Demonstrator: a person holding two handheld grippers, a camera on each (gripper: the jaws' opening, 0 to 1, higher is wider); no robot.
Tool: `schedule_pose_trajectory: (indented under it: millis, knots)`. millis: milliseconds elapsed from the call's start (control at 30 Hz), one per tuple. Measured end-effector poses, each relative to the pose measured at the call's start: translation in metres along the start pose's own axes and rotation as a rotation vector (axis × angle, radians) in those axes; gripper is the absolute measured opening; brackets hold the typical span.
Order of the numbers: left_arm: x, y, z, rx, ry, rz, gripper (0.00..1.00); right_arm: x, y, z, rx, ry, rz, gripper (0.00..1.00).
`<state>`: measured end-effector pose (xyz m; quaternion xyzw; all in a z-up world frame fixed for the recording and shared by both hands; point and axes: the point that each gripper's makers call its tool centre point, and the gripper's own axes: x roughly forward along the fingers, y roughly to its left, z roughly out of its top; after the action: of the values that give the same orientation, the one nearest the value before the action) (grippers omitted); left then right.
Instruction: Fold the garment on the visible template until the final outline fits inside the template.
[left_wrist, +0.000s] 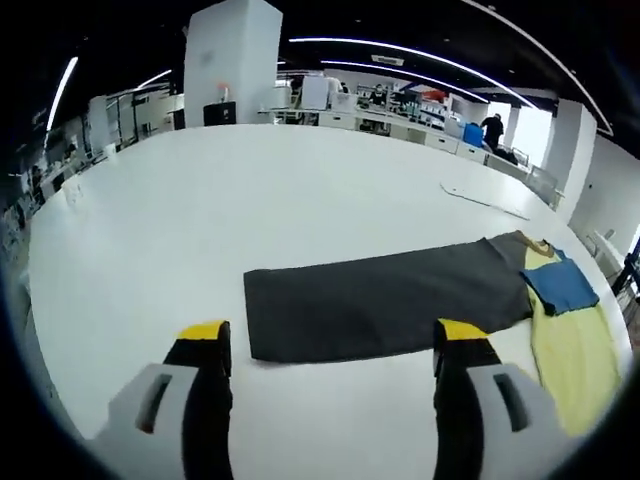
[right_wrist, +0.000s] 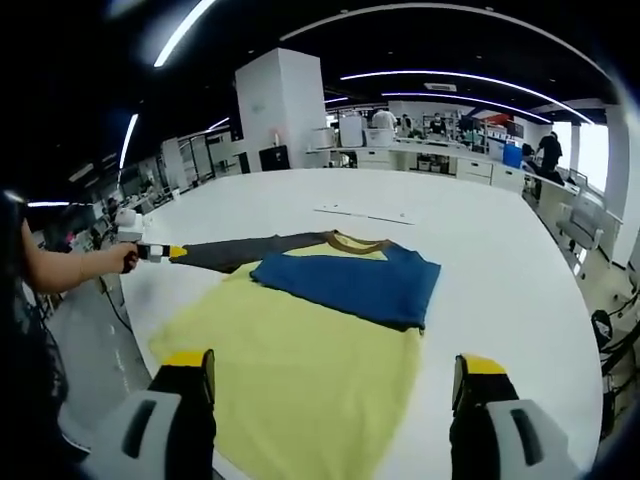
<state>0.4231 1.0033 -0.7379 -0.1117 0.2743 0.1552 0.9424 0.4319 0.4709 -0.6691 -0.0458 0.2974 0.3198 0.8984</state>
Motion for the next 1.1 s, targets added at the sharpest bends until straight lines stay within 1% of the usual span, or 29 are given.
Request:
schedule_pose_trajectory:
  millis: [67,133,200,233,267,300,333,367,400,433,467,500,533,567,667,767,800,867,967,1033,1100]
  knots:
    - [0.0,0.004,0.0,-0.003,-0.013,0.007,0.7,0.0,0.0,0.0,-0.001,0.001,-0.001,1.0]
    - [0.001,0.008,-0.003,-0.007,-0.004,0.024,0.61,-0.001,0.0,-0.001,0.0,0.003,-0.003,1.0]
    - [0.001,0.013,-0.008,-0.09,0.007,0.049,0.53,-0.001,0.0,-0.002,0.001,0.007,-0.002,1.0]
    - [0.001,0.013,-0.006,-0.044,0.002,0.048,0.47,-0.001,0.001,-0.002,0.0,0.008,-0.002,1.0]
    - [0.0,0.019,-0.005,0.044,0.002,0.083,0.44,-0.002,0.001,-0.003,-0.001,0.012,-0.002,1.0]
    - [0.0,0.02,-0.007,0.045,0.008,0.095,0.41,-0.002,0.0,-0.003,-0.002,0.014,-0.004,1.0]
    - [0.001,0.017,-0.008,0.023,0.009,0.084,0.38,-0.002,0.0,-0.004,-0.003,0.017,-0.006,1.0]
    - [0.001,0.017,-0.009,0.0,0.013,0.083,0.37,-0.002,0.0,-0.005,-0.004,0.018,-0.006,1.0]
    - [0.003,0.019,-0.011,0.001,0.021,0.086,0.35,-0.002,-0.001,-0.005,-0.002,0.017,-0.008,1.0]
    - [0.003,0.022,-0.019,0.025,0.065,0.109,0.32,-0.002,-0.001,-0.005,-0.002,0.017,-0.008,1.0]
    - [0.003,0.025,-0.024,0.047,0.095,0.118,0.3,-0.002,0.0,-0.004,0.002,0.011,-0.008,1.0]
    - [0.006,0.021,-0.011,0.026,0.012,0.108,0.3,-0.002,0.0,-0.003,0.003,0.005,-0.006,1.0]
    - [0.002,0.02,-0.018,0.022,0.05,0.102,0.3,-0.003,0.001,-0.002,0.003,-0.001,-0.003,1.0]
    - [0.002,0.019,-0.016,0.021,0.042,0.103,0.29,-0.003,0.001,-0.001,0.0,-0.004,-0.003,1.0]
    - [0.003,0.022,-0.016,0.028,0.049,0.119,0.24,-0.004,0.001,0.001,-0.016,-0.008,-0.003,1.0]
    - [0.002,0.028,-0.015,0.009,0.056,0.154,0.16,-0.005,0.001,0.003,-0.022,-0.016,-0.002,1.0]
    - [0.002,0.031,-0.014,-0.008,0.064,0.161,0.12,-0.005,0.001,0.003,-0.021,-0.017,-0.003,1.0]
    - [0.003,0.034,-0.014,0.002,0.075,0.167,0.07,-0.005,0.001,0.004,-0.023,-0.019,-0.004,1.0]
    - [0.004,0.03,-0.015,-0.005,0.088,0.145,0.02,-0.006,0.001,0.003,-0.023,-0.016,-0.006,1.0]
    - [0.005,0.03,-0.015,0.007,0.095,0.148,0.02,-0.006,0.001,0.001,-0.024,-0.013,-0.006,1.0]
    - [0.005,0.03,-0.015,-0.006,0.103,0.142,0.02,-0.007,0.002,0.001,-0.029,-0.009,-0.008,1.0]
